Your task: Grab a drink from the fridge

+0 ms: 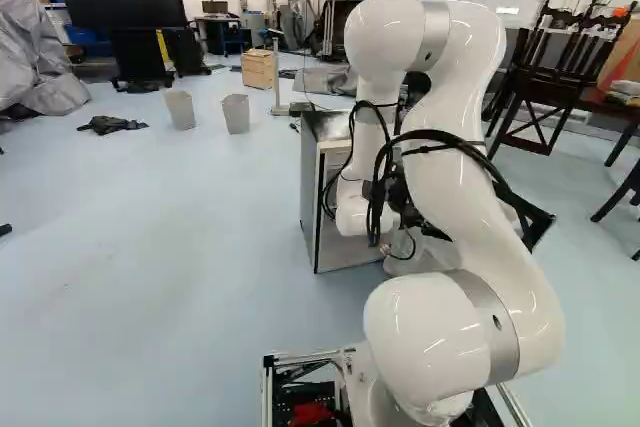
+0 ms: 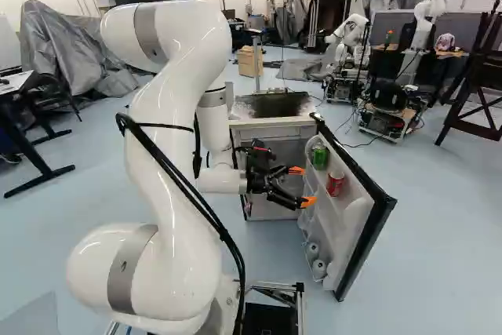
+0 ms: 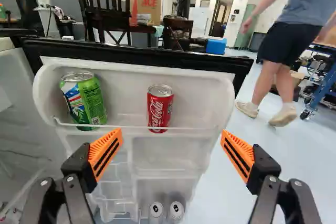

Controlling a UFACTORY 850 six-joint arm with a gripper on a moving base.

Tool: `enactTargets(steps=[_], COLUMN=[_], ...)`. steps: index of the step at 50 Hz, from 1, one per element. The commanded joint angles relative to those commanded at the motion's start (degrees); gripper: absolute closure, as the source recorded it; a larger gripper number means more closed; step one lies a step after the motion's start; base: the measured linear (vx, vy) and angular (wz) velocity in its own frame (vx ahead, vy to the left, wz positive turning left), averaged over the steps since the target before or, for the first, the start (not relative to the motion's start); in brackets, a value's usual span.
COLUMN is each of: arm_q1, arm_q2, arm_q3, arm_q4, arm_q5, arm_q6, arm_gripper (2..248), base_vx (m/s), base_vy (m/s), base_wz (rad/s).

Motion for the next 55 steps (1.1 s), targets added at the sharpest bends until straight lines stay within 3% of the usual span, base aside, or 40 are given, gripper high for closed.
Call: enactTargets(steps=[33,55], arm_q1=[0.00,-0.06], arm_q2=[-0.20,5.00], arm_q3=[-1.03,0.86], arm_q4=[0.00,0.00], arm_q5=[-0.26,-3.51], arm_q6=[0.40,0.40], arm_gripper=[3,3], base_vx=[0.000,0.000], base_vy=[0.000,0.000], base_wz=[0.000,0.000])
